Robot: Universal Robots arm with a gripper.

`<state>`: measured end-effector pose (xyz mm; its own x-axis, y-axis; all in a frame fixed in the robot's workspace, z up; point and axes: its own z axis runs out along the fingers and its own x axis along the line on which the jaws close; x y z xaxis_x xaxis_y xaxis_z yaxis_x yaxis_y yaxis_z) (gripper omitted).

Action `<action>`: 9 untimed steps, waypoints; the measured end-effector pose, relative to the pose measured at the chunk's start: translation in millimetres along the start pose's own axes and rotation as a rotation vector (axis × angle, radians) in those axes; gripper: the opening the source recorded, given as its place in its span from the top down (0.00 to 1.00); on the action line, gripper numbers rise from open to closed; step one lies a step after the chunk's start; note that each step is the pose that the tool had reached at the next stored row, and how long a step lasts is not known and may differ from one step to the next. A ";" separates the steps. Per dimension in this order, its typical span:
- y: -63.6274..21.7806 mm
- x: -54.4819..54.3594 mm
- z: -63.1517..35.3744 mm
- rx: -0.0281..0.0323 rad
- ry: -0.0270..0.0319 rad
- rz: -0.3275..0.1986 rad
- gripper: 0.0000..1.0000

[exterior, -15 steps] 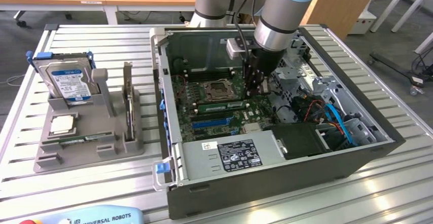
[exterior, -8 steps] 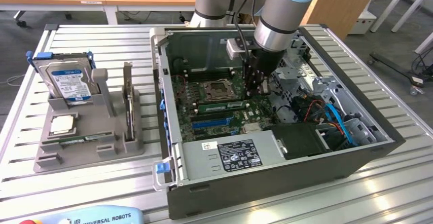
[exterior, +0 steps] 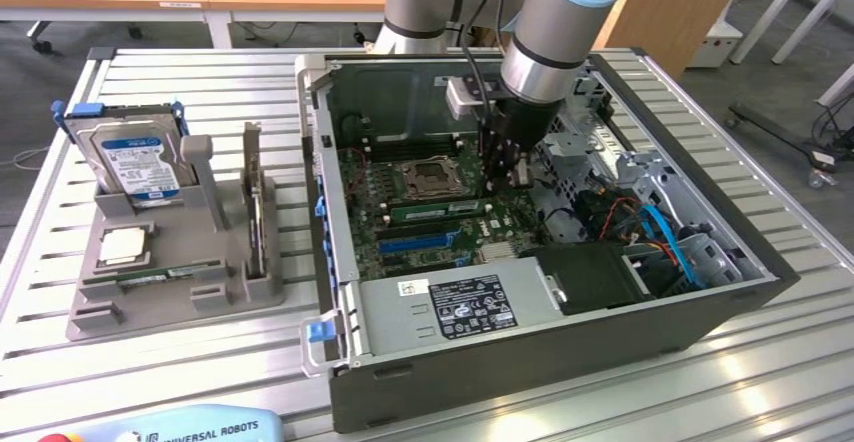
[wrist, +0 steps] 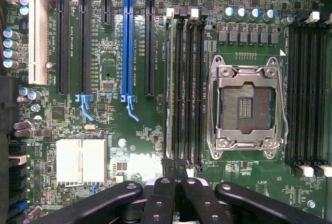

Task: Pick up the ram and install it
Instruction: 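Press down the ram until it locks into place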

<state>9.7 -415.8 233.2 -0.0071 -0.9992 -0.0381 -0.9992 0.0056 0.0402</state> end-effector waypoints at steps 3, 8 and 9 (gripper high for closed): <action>0.0 -0.1 0.6 0.0002 -0.0006 0.000 0.90; -0.1 0.1 2.5 -0.0001 0.0001 0.000 0.90; -0.1 0.1 2.5 0.0000 0.0001 0.000 0.90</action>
<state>9.7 -415.8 230.7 -0.0071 -0.9993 -0.0380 -0.9992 0.0056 0.0402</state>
